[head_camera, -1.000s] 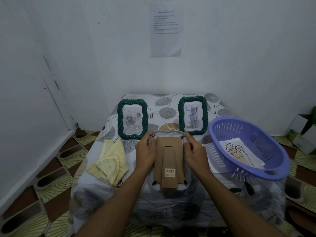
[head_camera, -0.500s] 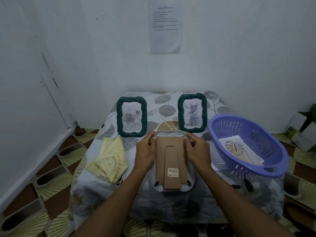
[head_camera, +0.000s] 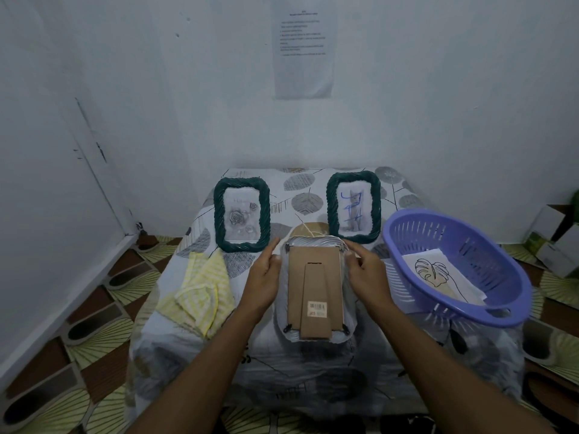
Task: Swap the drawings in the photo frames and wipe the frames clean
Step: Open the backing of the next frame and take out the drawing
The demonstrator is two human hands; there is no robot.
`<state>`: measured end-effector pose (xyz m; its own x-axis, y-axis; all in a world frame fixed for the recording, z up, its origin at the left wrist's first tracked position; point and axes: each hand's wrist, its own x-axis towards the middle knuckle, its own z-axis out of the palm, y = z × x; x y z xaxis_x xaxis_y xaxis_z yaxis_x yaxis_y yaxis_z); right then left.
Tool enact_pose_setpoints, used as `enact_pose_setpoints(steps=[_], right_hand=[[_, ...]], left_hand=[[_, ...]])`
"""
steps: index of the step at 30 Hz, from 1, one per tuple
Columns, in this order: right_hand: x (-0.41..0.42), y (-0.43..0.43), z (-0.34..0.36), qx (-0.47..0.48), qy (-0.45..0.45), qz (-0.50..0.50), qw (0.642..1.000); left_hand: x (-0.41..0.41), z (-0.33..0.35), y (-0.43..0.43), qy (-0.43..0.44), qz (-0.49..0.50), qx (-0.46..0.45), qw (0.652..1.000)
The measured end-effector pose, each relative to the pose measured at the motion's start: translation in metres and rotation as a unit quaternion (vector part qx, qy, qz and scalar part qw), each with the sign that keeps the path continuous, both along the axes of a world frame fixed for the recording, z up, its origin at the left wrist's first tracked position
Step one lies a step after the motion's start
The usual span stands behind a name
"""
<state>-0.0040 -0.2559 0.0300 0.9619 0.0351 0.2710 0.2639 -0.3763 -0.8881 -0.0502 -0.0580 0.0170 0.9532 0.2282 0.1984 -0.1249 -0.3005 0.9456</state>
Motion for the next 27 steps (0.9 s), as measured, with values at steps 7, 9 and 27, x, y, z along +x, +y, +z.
enact_pose_setpoints(steps=[7,9,27], right_hand=[[0.015,-0.003,0.007,0.062,0.015,-0.061,0.996],[0.015,-0.001,0.01,0.076,0.013,-0.062,0.995],[-0.014,-0.024,0.01,0.11,0.162,0.183,0.964]], left_hand=[[-0.018,0.002,-0.002,0.054,-0.068,-0.092,0.992],[-0.018,0.005,-0.004,0.054,-0.067,-0.104,0.991],[-0.011,0.011,0.008,0.083,-0.128,-0.078,0.985]])
